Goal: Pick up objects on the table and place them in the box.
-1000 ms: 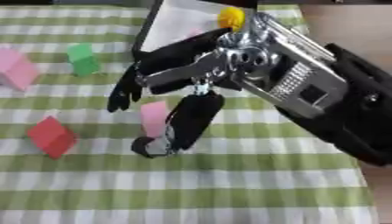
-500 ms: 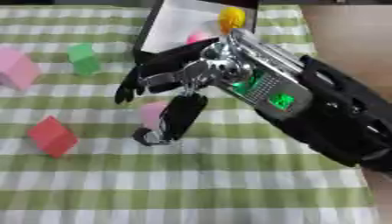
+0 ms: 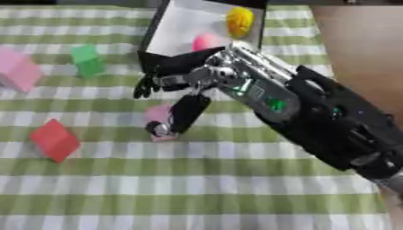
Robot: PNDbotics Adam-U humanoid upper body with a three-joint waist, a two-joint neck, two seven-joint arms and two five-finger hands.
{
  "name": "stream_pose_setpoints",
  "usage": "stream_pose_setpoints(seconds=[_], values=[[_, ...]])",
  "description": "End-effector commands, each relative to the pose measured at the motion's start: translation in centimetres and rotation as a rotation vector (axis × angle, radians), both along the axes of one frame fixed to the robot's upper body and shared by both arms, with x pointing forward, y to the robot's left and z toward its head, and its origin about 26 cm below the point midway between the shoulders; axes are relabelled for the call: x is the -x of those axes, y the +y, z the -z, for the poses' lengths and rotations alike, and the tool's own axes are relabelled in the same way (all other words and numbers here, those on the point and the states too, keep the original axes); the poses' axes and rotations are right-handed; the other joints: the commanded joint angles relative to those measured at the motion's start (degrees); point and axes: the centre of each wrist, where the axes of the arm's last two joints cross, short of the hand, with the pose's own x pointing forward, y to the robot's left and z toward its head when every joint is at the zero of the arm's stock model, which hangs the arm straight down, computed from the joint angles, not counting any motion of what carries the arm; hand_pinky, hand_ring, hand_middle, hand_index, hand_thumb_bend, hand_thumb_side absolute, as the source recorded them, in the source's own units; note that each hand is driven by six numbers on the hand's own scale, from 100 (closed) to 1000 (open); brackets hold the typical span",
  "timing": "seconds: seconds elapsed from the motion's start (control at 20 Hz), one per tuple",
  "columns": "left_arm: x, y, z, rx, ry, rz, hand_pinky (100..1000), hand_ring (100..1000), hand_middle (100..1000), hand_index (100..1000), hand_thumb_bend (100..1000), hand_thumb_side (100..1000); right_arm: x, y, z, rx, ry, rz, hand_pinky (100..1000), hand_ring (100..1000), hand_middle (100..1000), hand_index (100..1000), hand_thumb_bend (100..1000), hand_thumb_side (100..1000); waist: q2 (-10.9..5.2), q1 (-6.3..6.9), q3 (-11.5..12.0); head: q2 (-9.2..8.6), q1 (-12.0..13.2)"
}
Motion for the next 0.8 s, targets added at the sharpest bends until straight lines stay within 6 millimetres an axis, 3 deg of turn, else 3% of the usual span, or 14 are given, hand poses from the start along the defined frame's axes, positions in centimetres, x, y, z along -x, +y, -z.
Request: stream_pose_setpoints(seconds=[0.05,0.3,0.8], values=[[0.1,0.2,-0.8,-0.014,-0.024,0.003,768,810,798,805,100,767,-0.4,-0.2,-0.3,0.012,-0.011,-0.007,967,893,840,934,269,646,-1.30,-0.50,0.10,-0.65,-0.12],[0.0,0.1,-0.8,-0.012,-0.024,0.008,769,811,798,805,100,768,-1.2,-0.3,0.4,0.017,0.012,0.009,970,892,835,935,265,675,-1.20,-0.48,0.25,-0.82,-0.23],[0.0,0.1,-0.7,-0.006,-0.025,0.009,770,811,798,803,100,769,-2.4,-0.7,1.8,0.037,0.010,0.043,956,872,813,926,307,631,-0.88,-0.57,0.50,-0.94,-0.17]])
